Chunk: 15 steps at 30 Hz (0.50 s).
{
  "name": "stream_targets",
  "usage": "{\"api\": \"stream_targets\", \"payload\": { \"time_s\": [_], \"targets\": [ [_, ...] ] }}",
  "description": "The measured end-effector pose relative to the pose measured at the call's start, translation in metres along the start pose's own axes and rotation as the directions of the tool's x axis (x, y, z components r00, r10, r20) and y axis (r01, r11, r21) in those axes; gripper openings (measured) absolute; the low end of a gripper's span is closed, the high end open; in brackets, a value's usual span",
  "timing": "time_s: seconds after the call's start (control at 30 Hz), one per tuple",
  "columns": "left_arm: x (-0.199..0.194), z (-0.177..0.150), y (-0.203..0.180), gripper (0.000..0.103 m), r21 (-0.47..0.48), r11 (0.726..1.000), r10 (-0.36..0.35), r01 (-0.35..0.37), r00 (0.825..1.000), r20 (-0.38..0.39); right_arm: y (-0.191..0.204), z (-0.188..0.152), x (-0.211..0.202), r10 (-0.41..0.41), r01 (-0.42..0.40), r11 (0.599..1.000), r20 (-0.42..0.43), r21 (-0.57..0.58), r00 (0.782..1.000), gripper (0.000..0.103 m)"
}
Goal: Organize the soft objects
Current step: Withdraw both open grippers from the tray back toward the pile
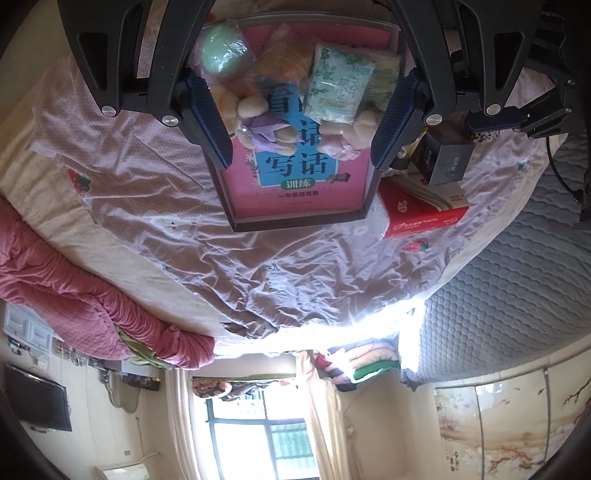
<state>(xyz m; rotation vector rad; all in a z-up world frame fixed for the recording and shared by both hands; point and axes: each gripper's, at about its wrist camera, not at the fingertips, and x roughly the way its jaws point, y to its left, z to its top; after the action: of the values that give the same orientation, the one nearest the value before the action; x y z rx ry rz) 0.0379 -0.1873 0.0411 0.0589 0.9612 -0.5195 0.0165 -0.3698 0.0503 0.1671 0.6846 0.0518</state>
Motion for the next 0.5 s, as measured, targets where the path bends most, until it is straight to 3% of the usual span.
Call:
{"api": "stream_targets", "payload": {
  "time_s": [0.5],
  "targets": [
    [-0.026,-0.02,0.074,0.074,-0.125,0.99,0.077,-0.073,0.997,0.028,0.082,0.006,0.011,0.051,-0.056,0.98,-0.034,-0.191,0.998,0.078]
  ]
}}
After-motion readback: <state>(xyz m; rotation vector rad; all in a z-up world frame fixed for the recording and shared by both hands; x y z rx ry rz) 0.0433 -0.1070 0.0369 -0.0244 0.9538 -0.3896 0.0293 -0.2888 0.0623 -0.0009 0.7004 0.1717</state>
